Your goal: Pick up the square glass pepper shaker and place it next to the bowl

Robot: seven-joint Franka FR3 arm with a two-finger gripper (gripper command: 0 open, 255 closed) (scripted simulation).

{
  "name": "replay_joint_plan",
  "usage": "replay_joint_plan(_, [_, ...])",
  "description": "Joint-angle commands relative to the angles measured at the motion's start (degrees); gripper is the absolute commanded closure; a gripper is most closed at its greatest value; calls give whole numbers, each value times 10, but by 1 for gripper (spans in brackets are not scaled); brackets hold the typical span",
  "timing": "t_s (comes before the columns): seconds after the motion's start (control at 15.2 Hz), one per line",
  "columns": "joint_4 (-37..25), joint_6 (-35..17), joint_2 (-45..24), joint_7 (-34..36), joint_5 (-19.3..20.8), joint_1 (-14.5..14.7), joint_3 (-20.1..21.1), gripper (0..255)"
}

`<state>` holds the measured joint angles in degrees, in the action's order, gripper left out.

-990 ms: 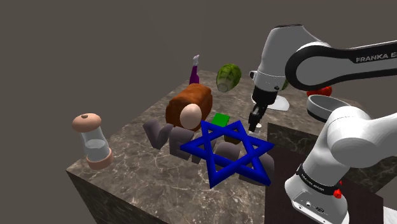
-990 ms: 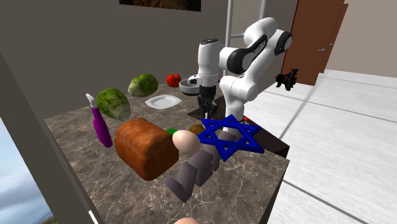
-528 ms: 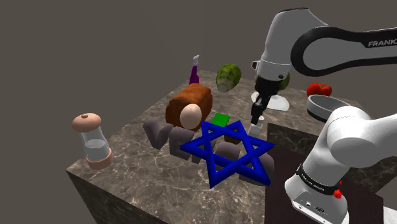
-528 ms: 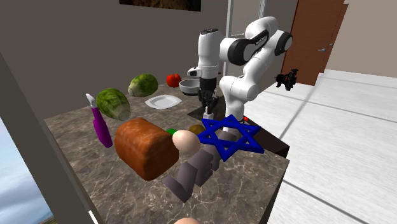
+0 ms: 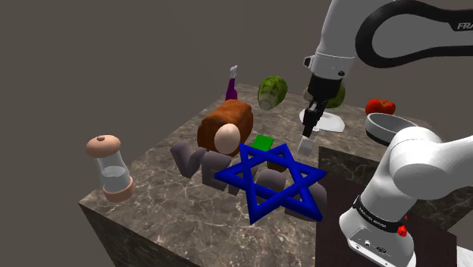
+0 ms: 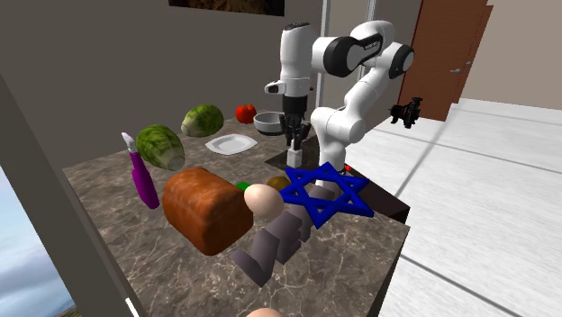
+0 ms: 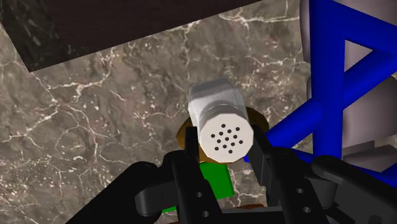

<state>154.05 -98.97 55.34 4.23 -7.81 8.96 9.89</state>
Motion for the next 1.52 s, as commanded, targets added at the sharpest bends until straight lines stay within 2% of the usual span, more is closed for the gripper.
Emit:
replay_joint_plan(0.0, [-17,16,-1,0,3,-1,-2,255])
replay_joint_plan(0.79, [-112,94,-18,1,13,-7,-12,255])
replay_joint_plan(1.45, [-92,115,23,-137,131,-59,-157,255])
